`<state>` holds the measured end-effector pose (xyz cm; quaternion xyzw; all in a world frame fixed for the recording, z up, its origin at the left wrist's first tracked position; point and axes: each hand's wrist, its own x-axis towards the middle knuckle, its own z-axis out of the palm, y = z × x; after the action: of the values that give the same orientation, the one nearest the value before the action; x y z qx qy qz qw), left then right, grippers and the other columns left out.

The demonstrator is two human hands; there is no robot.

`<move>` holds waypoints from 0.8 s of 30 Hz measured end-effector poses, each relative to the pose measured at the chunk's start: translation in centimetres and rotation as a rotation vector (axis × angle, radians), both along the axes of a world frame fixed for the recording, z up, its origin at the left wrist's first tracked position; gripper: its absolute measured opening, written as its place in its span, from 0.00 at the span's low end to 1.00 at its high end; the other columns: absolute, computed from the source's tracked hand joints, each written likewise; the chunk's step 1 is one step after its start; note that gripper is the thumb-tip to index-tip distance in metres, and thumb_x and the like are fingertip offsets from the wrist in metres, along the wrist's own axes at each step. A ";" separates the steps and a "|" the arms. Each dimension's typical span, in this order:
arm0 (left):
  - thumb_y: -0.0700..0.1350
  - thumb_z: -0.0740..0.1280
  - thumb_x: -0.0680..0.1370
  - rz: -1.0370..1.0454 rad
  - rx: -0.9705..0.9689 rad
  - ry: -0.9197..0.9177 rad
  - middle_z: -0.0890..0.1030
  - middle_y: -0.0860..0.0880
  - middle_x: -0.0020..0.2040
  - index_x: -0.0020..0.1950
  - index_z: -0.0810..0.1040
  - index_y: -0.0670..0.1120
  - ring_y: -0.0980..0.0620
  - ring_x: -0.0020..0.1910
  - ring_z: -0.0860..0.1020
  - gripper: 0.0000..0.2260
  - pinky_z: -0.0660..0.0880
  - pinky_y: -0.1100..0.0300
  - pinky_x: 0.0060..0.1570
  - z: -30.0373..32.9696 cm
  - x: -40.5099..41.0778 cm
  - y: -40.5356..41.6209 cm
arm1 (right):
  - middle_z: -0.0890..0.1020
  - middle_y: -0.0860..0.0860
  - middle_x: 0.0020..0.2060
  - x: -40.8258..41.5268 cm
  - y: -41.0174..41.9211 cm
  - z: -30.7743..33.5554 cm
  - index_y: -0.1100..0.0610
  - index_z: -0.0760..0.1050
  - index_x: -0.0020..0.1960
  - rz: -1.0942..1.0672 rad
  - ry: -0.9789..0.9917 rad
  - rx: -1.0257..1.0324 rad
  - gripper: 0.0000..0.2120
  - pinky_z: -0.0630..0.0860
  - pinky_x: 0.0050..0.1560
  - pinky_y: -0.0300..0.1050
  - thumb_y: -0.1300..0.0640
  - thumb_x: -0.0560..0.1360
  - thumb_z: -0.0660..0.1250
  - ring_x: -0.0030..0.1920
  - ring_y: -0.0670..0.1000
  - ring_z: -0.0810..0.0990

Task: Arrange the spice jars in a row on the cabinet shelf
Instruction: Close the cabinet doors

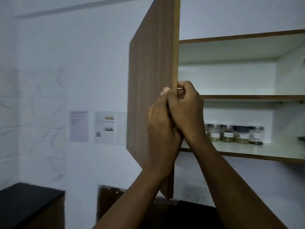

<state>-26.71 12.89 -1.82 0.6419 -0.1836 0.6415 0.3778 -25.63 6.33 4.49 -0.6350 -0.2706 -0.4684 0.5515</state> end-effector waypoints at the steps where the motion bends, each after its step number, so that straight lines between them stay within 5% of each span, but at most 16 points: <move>1: 0.45 0.66 0.82 -0.026 0.042 0.025 0.76 0.49 0.75 0.80 0.68 0.45 0.53 0.75 0.72 0.26 0.73 0.57 0.73 -0.1 1.5 -1.4 | 0.82 0.41 0.39 1.3 -1.7 -0.2 0.51 0.78 0.53 -0.059 0.023 0.021 0.08 0.73 0.37 0.24 0.48 0.79 0.69 0.42 0.34 0.81; 5: 0.48 0.68 0.82 -0.003 0.225 0.212 0.58 0.49 0.86 0.85 0.56 0.44 0.51 0.85 0.56 0.34 0.59 0.49 0.83 -0.2 8.4 -6.8 | 0.83 0.44 0.41 7.2 -7.8 -0.5 0.53 0.80 0.52 -0.241 0.159 0.084 0.10 0.70 0.34 0.26 0.47 0.81 0.67 0.40 0.39 0.80; 10: 0.57 0.65 0.83 0.180 0.351 0.382 0.43 0.51 0.87 0.85 0.40 0.51 0.48 0.86 0.44 0.42 0.51 0.40 0.84 -0.6 16.0 -11.4 | 0.84 0.50 0.42 14.6 -12.2 0.2 0.58 0.82 0.50 -0.282 0.281 0.073 0.12 0.67 0.35 0.30 0.51 0.83 0.65 0.39 0.41 0.79; 18: 0.56 0.64 0.84 0.232 0.465 0.523 0.40 0.48 0.86 0.86 0.41 0.48 0.46 0.86 0.40 0.41 0.47 0.39 0.84 -0.6 23.6 -13.8 | 0.82 0.51 0.43 23.7 -15.5 0.9 0.61 0.82 0.52 -0.206 0.383 0.039 0.13 0.68 0.36 0.33 0.54 0.84 0.63 0.37 0.40 0.76; 24: 0.48 0.67 0.82 0.181 0.509 0.556 0.38 0.48 0.86 0.86 0.40 0.48 0.46 0.85 0.38 0.43 0.43 0.40 0.84 -0.9 26.0 -13.7 | 0.83 0.55 0.45 27.5 -16.0 1.5 0.64 0.82 0.52 -0.171 0.431 0.041 0.13 0.71 0.41 0.38 0.55 0.84 0.64 0.43 0.49 0.78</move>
<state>-0.72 -0.77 -2.73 0.8780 -0.1702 0.4079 0.1837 1.84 -9.71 5.96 -0.7297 -0.0824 -0.3722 0.5676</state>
